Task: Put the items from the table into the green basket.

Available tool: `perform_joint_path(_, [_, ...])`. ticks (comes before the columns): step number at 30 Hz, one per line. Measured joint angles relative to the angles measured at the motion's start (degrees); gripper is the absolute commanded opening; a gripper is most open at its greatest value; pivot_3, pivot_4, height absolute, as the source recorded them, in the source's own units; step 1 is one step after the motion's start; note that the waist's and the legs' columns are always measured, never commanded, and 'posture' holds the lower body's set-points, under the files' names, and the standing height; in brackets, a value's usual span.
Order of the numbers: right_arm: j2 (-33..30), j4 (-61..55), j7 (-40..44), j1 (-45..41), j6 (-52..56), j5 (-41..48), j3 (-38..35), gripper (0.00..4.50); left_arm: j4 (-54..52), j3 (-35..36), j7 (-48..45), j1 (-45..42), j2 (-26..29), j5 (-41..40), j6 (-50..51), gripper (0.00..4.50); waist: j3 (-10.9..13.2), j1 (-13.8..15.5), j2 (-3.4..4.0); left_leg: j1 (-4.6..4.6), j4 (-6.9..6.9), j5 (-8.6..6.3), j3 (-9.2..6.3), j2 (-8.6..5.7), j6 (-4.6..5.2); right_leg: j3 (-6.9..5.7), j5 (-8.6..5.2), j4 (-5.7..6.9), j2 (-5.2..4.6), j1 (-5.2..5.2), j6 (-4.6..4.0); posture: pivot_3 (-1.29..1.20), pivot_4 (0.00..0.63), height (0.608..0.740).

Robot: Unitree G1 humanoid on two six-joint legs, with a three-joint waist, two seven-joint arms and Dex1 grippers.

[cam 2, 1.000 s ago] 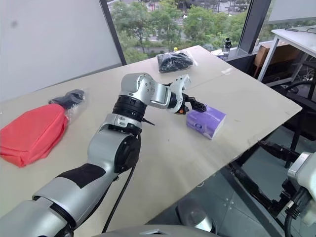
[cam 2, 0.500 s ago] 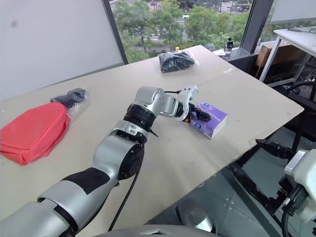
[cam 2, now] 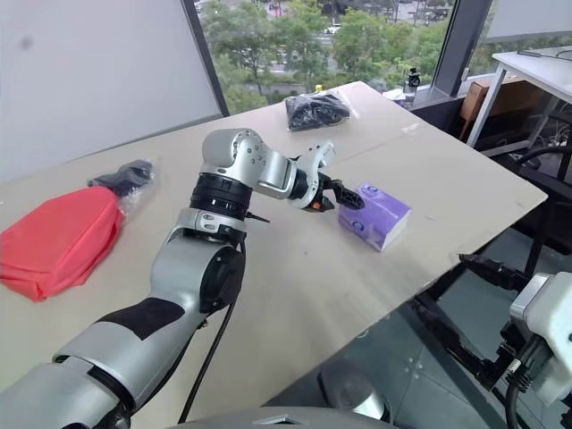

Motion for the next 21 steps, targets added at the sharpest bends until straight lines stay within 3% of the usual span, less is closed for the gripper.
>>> perform_joint_path(6, [-0.2,0.0,-0.2,-0.7,0.0,-0.2,0.4,4.5,1.8,5.1,4.7,0.9,-6.1,0.2,-0.5,4.43,0.1,0.5,-0.11,-0.06,0.0,-0.01,-0.02,-0.02,0.0,-0.02,0.0,-0.06,0.0,-0.01,0.0,-0.55,0.0,0.74])
perform_joint_path(12, [0.1,0.1,-0.2,-1.0,0.0,-1.0,1.2,4.5,11.7,6.0,9.3,0.9,-8.9,1.5,-12.3,4.43,0.2,0.1,-0.24,-0.03,0.0,-0.1,0.02,-0.03,-0.14,-0.01,0.01,-0.06,-0.01,0.0,0.01,-0.56,0.0,0.74])
perform_joint_path(16, [0.6,0.1,-0.2,-0.4,-0.1,-1.8,1.7,4.5,17.0,5.0,9.8,0.9,-9.0,2.3,-21.3,3.2,0.1,-0.1,-0.22,-0.02,0.0,-0.1,0.03,-0.03,-0.14,0.0,0.03,-0.06,-0.02,0.02,0.05,-0.57,0.001,0.74])
perform_joint_path(21, [1.4,0.1,-0.1,0.8,-1.3,-2.2,1.9,4.5,20.9,6.6,8.2,0.9,-9.0,-0.6,-23.9,0.66,0.1,-0.3,-0.23,-0.03,0.0,-0.09,0.03,-0.03,-0.12,-0.01,0.03,-0.07,-0.02,0.02,0.06,-0.58,0.003,0.74])
